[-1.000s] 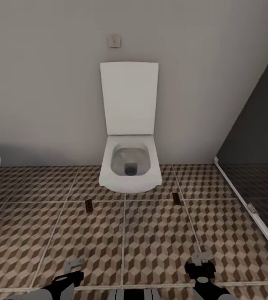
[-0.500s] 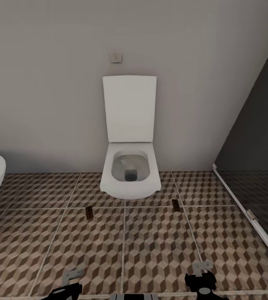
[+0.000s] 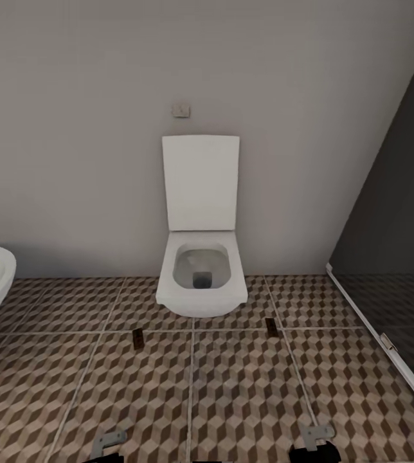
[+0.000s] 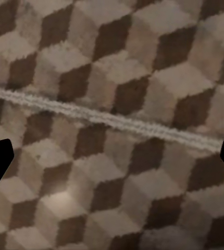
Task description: Take the four mousetraps from the cabinet in the bathroom and place them on the bathroom floor. Make sure all four end up on the same floor surface, and ensure that at least two of them are either under or directly next to the same bathroom sink.
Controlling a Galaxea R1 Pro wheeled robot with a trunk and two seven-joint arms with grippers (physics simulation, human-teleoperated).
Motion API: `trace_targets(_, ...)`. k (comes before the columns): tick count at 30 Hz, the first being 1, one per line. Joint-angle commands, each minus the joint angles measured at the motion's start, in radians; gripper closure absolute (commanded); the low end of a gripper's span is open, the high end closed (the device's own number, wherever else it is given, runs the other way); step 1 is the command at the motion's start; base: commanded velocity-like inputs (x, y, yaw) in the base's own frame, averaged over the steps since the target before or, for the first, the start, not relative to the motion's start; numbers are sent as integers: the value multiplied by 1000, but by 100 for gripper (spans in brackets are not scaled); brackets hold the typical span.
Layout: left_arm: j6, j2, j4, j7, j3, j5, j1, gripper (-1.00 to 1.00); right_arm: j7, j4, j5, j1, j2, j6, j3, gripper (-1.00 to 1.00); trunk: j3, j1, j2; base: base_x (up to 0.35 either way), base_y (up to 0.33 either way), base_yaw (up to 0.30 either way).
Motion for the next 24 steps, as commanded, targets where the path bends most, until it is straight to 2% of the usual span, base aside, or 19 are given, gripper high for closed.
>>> trace_targets(1, -6, 0, 4, 0, -8, 9, 1, -100, -5, 2, 6, 5, 0, 0, 2, -100, 3, -1, 0, 0, 0, 0)
trace_targets(12, -4, 0, 4, 0, -8, 10, 48, -100, -5, 2, 4, 73, 1, 4, 2, -100, 46, -6, 3, 0, 0, 0)
trace_targets(24, -3, 0, 4, 0, -8, 10, 109, -100, -5, 16, 4, 132, -1, 4, 0, -100, 83, -51, 85, 0, 0, 0)
